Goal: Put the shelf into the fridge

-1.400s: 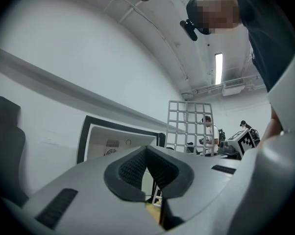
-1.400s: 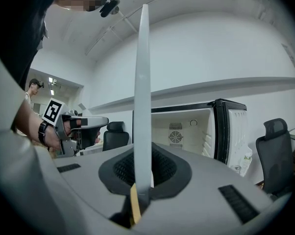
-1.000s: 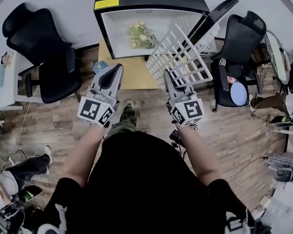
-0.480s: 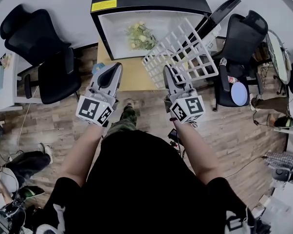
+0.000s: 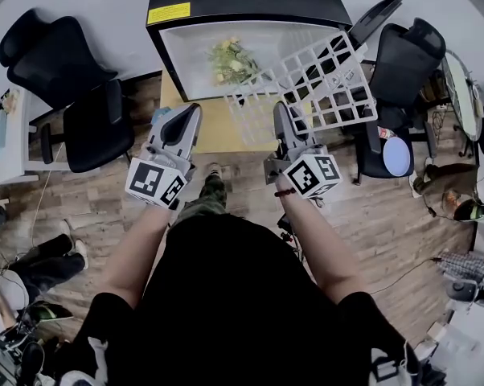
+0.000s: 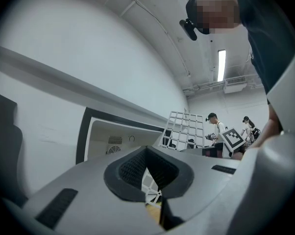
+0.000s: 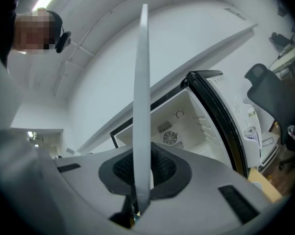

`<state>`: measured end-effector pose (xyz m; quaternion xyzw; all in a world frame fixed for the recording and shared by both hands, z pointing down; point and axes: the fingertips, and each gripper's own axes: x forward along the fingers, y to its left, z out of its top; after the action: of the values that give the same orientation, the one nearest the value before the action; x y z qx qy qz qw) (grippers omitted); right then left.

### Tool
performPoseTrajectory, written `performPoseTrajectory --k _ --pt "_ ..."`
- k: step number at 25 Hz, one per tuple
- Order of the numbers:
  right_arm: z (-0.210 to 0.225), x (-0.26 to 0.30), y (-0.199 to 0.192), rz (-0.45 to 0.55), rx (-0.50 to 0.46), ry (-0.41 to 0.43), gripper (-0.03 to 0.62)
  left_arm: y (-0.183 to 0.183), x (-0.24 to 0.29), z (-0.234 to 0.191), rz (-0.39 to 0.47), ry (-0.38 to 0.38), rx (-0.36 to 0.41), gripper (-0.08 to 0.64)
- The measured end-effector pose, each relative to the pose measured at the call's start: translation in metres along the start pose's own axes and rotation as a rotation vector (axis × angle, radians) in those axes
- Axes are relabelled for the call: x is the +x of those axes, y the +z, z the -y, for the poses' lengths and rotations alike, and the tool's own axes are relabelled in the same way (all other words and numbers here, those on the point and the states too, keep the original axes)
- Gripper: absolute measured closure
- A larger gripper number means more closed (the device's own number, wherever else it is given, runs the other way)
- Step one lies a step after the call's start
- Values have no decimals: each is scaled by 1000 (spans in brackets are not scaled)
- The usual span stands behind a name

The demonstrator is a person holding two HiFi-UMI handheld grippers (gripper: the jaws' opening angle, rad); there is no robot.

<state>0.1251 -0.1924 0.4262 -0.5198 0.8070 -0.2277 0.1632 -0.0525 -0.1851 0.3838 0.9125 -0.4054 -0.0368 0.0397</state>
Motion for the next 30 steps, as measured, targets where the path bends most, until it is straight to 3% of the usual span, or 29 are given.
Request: performPoseTrajectory --k 10,25,30 --pt "23 13 1 111 405 -61 554 2 0 -2 -1 6 7 541" --pt "29 39 -13 184 712 -84 554 5 -7 -14 2 29 16 541" --pt "22 50 -20 194 793 -55 555 5 -10 -18 -2 35 19 541"
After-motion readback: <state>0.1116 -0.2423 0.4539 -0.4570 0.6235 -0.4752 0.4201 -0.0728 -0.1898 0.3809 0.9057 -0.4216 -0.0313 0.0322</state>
